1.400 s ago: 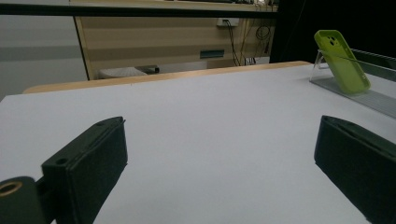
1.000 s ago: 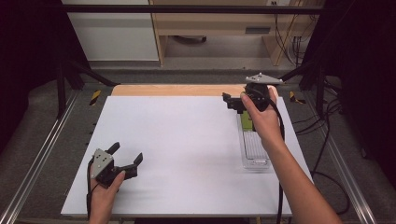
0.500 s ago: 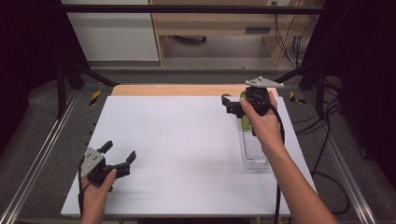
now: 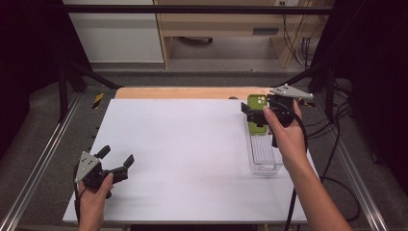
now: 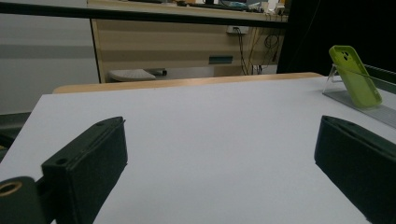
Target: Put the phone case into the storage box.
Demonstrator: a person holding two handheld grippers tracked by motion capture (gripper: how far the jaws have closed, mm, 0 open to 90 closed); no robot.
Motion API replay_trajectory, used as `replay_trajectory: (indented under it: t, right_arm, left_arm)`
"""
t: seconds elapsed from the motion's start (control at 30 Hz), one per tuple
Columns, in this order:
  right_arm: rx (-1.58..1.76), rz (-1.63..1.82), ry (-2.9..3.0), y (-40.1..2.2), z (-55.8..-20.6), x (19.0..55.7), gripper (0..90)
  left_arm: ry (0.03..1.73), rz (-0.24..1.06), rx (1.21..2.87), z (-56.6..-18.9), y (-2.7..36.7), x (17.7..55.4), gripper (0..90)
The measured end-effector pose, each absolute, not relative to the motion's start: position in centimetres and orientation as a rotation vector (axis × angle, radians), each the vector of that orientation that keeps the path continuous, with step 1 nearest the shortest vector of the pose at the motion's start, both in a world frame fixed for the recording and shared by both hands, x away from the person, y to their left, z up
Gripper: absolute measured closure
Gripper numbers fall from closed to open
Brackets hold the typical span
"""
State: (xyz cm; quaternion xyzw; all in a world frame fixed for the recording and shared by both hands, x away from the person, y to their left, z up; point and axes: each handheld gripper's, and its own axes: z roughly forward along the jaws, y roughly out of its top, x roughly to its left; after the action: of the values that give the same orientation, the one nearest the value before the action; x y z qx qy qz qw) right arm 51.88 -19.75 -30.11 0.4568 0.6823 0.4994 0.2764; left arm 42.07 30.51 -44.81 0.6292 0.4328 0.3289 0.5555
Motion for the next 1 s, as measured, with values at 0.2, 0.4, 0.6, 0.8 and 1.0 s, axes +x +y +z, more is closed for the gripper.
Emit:
replay_trajectory:
  t: [0.2, 0.4, 0.6, 0.8, 1.0]
  right_arm:
    - [1.256, 1.360, 1.803, -21.3, -30.5, 50.8, 3.7]
    - [1.261, 1.375, 1.785, -22.7, -30.7, 50.0, 3.6]
    - [1.264, 1.380, 1.772, -23.9, -31.1, 49.1, 3.6]
    - [1.276, 1.375, 1.762, -25.2, -31.5, 48.1, 3.6]
    - [1.285, 1.369, 1.767, -26.0, -32.5, 47.4, 3.5]
  left_arm:
    - [1.027, 0.770, 1.487, -44.8, 30.7, 41.9, 2.0]
    - [1.037, 0.759, 1.486, -45.1, 31.1, 41.7, 2.1]
    - [1.036, 0.761, 1.496, -45.3, 31.0, 41.4, 2.1]
    - [1.031, 0.762, 1.502, -45.4, 30.9, 41.4, 2.0]
    - [1.024, 0.762, 1.506, -45.5, 30.7, 41.4, 2.1]
